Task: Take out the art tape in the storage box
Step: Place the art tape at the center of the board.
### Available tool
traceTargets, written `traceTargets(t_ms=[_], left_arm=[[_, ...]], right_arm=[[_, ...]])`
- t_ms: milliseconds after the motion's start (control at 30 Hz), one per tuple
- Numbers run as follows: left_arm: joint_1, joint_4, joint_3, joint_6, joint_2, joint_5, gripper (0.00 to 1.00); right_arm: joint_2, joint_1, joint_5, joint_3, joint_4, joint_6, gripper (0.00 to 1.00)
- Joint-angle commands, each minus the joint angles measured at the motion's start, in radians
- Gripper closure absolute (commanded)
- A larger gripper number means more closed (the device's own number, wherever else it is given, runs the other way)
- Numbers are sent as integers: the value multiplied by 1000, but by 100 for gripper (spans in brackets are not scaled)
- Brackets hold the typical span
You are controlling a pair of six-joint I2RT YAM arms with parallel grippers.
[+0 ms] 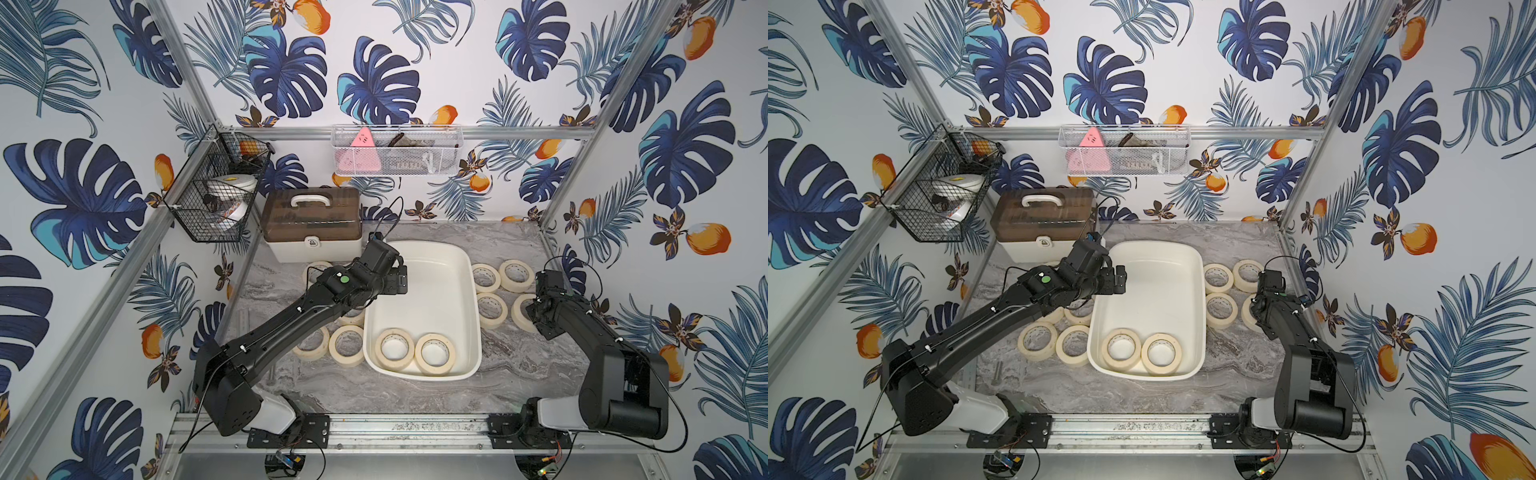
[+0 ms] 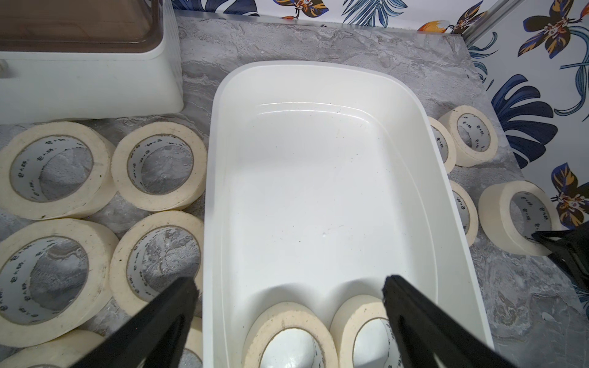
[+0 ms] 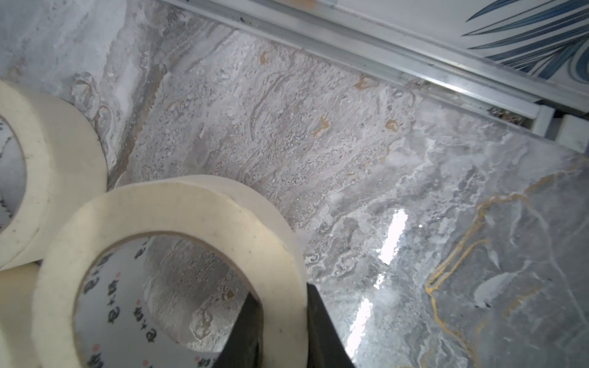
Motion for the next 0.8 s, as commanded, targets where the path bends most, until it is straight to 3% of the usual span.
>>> traceTargets(t_ms=[0, 433, 600, 767], left_arm=[[4, 10, 3, -13, 6, 8, 1], [10, -19, 13, -9, -31, -3, 1], [17, -37, 9, -5, -54, -4, 1], [23, -59, 8, -2, -70, 8, 1]], right_arm=[[18, 0, -42, -12, 102, -38, 100], [95, 1, -39, 12, 97, -30, 94], [96, 0, -53, 18, 91, -36, 81], [66, 0, -63, 25, 79, -51, 61]])
